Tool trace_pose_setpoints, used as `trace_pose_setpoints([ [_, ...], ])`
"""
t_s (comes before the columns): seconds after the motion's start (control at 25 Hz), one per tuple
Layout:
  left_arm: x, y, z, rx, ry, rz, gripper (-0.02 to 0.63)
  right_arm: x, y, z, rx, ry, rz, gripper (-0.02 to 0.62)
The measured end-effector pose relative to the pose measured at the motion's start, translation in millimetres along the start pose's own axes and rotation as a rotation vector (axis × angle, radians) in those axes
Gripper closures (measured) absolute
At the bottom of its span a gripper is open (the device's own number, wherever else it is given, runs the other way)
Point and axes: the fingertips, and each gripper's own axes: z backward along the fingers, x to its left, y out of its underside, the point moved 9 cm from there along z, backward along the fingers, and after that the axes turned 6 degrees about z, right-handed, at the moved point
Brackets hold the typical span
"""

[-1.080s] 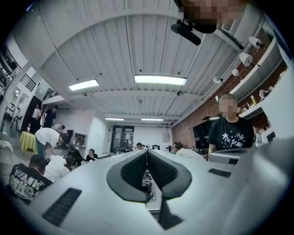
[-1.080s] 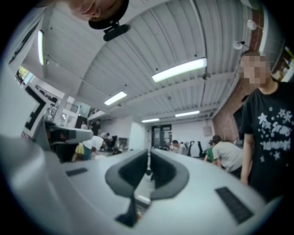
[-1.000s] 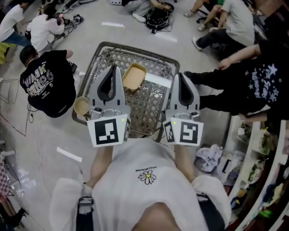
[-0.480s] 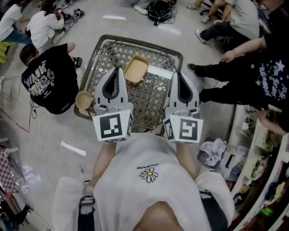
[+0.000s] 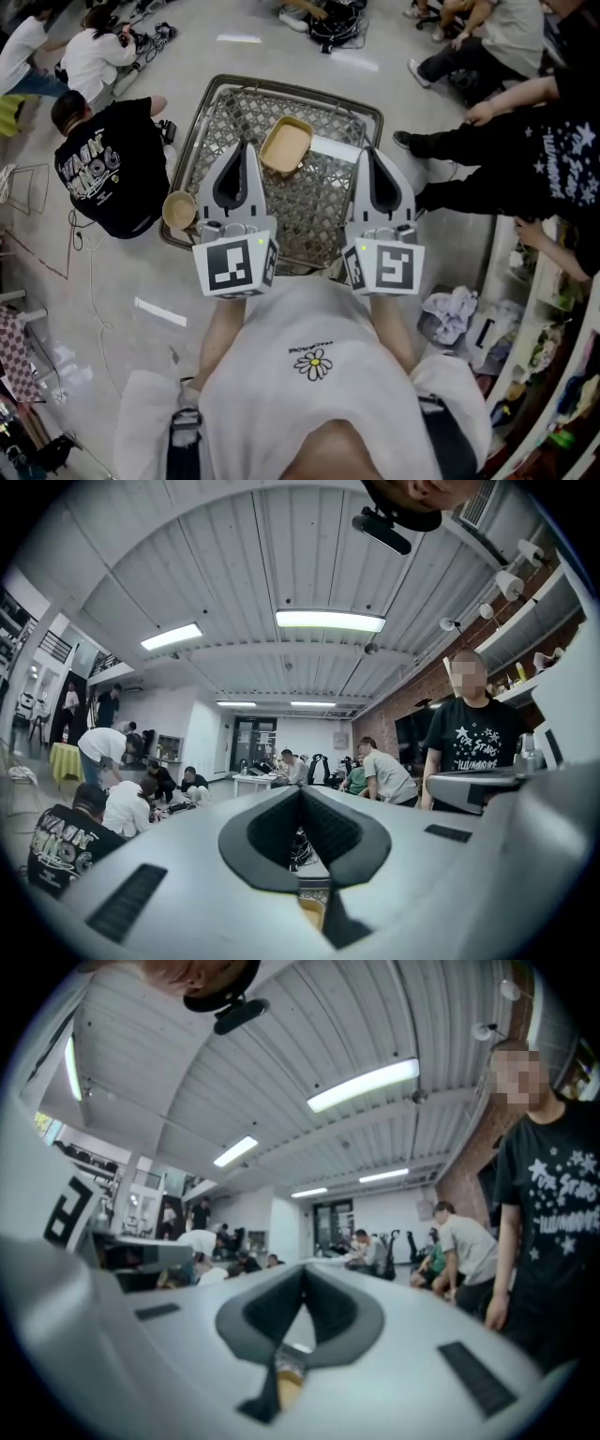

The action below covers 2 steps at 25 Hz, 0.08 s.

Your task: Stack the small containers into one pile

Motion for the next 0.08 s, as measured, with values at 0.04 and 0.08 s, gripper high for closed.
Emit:
trace_pose_setpoints([
  [0.04, -1.9, 1.2, 1.8, 0.000, 0.000, -0.001, 0.580, -1.0, 1.1, 2.4, 0.000, 0.000, 0.000, 0.564],
  [0.08, -3.8, 2.4, 3.5, 0.001, 0.000, -0.002, 0.580, -2.0, 2.3, 4.9, 0.001, 0.001, -0.001, 0.564],
])
